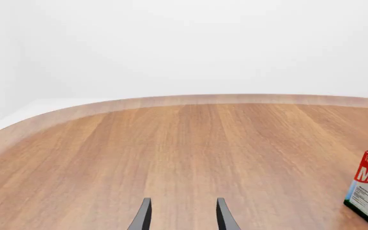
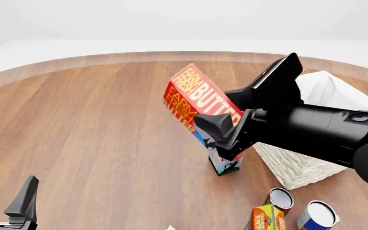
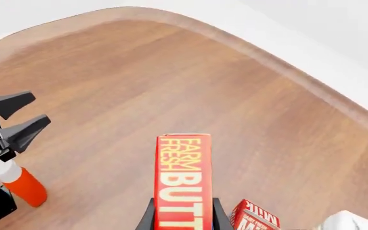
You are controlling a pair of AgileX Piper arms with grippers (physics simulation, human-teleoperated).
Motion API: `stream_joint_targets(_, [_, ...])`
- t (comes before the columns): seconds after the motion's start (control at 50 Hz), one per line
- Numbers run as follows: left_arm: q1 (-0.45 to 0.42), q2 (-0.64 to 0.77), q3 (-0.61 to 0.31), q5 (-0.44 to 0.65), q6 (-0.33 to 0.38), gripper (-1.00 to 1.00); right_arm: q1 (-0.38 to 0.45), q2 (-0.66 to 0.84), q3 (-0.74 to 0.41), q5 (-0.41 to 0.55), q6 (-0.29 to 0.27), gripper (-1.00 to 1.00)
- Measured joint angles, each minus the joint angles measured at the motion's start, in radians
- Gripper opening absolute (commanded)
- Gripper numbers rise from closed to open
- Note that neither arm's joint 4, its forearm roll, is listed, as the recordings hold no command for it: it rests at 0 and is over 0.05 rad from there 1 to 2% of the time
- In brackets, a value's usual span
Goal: Pick up the cream cheese box and the butter, and put them in the basket.
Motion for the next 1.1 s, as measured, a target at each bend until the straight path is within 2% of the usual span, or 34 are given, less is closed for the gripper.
stream_joint_targets(0.34, [0.000, 0.000, 0.000, 0.000, 0.000, 1.00, -0.161, -0.070, -0.078, 0.047, 0.025, -1.00])
stream_joint_targets(0.64, [0.000, 0.000, 0.000, 0.000, 0.000, 1.00, -0.261, -0.116, -0.112, 0.070, 0.052, -1.00])
stream_joint_targets(1.1, [0.000, 0.000, 0.000, 0.000, 0.000, 1.00, -0.438, -0.176, -0.087, 0.069, 0.099, -1.00])
